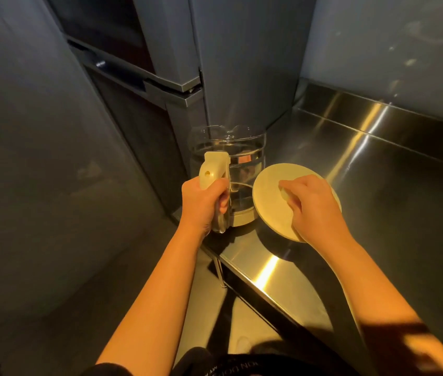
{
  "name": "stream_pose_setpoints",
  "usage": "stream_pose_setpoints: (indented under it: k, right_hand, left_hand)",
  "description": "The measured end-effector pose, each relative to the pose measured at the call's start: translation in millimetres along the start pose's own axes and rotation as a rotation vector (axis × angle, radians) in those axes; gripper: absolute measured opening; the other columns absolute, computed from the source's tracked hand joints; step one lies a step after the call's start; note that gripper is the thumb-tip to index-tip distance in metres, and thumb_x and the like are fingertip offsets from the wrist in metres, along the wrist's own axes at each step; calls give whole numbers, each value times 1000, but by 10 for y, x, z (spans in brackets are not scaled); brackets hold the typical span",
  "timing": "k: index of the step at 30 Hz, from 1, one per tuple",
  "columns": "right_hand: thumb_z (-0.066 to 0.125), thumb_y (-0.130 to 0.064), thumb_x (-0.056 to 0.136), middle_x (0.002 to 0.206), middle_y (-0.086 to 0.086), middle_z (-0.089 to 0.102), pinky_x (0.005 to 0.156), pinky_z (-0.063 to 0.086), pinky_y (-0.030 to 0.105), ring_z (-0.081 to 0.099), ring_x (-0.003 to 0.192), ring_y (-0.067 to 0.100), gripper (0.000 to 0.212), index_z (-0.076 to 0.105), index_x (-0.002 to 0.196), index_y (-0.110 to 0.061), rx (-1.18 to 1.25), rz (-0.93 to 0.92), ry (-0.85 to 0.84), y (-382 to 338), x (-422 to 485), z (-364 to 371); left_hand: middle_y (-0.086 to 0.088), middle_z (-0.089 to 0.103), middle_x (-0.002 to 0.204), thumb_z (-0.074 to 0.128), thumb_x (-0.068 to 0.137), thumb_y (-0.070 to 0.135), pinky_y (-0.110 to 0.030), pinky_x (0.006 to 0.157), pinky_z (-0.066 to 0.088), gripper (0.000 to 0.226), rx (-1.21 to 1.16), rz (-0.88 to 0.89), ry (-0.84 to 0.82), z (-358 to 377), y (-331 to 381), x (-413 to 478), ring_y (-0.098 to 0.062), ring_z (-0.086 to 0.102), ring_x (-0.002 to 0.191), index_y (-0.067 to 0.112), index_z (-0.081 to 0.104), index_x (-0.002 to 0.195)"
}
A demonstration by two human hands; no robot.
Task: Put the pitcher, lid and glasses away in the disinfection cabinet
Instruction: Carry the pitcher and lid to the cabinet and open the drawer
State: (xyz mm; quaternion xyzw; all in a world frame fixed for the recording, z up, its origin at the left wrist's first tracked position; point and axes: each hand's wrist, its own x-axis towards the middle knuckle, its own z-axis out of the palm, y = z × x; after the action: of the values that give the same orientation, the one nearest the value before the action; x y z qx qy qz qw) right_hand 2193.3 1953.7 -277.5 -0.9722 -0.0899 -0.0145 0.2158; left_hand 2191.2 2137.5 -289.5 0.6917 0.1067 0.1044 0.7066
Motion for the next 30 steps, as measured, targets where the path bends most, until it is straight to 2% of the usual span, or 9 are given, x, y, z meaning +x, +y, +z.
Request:
stream_pose_setpoints:
  k: [4,10,13,16,20,22,25,26,30]
  right_hand:
    - [53,-9,92,135,5,43,103,31,29,34,124,21,45,46,135,-21,14,33,0,57,4,30]
    - [53,-10,92,134,6,43,102,34,30,36,123,21,46,45,136,-21,11,42,-27,97,15,106]
    - [54,-11,92,135,6,43,102,34,30,35,123,21,47,44,137,-22,0,37,-48,107,13,153]
    - [55,-12,92,136,5,41,104,32,31,34,124,21,49,42,138,-23,-26,36,-82,108,16,202]
    - [56,-11,91,136,5,41,104,33,31,34,124,22,50,42,137,-23,-31,36,-95,119,12,244]
    - [56,-11,91,136,5,42,104,34,31,34,124,22,50,43,137,-22,-36,33,-96,134,18,261]
    - [57,-11,90,135,6,43,103,35,32,36,123,22,50,44,137,-22,-42,31,-102,153,25,296]
    - [58,-11,90,135,6,43,103,35,32,36,123,22,50,44,136,-22,-44,31,-103,161,23,310]
    - [58,-11,90,135,6,43,102,36,32,36,124,22,51,43,137,-22,-53,28,-113,208,13,358]
  left_hand:
    - [5,49,39,56,85,3,-16,53,48,30,86,11,-23,45,-77,24,-4,47,39,9,51,57]
    - [10,52,40,57,82,-4,-10,49,47,29,180,-12,-6,17,-186,10,-1,53,41,10,51,57]
    - [11,53,42,61,77,1,-10,48,47,23,193,-26,2,-11,-232,-11,0,55,44,11,52,57]
    - [3,51,57,63,73,2,-9,49,46,20,190,-52,17,-31,-246,-42,3,57,51,12,52,60]
    - [1,47,72,62,77,-4,-9,53,46,24,240,-94,35,-60,-258,-69,-10,54,67,15,51,69]
    - [2,46,75,60,81,-6,-9,53,45,24,240,-111,15,-69,-242,-91,-9,58,68,15,50,75]
    - [3,45,74,58,82,-8,-4,49,43,34,211,-133,-12,-68,-252,-155,17,54,55,22,44,73]
    - [4,45,74,58,83,-9,-3,49,42,37,211,-141,-9,-65,-259,-181,19,53,54,23,42,72]
    - [13,55,59,60,83,-7,-4,51,43,37,242,-139,12,-70,-302,-223,6,59,60,24,44,70]
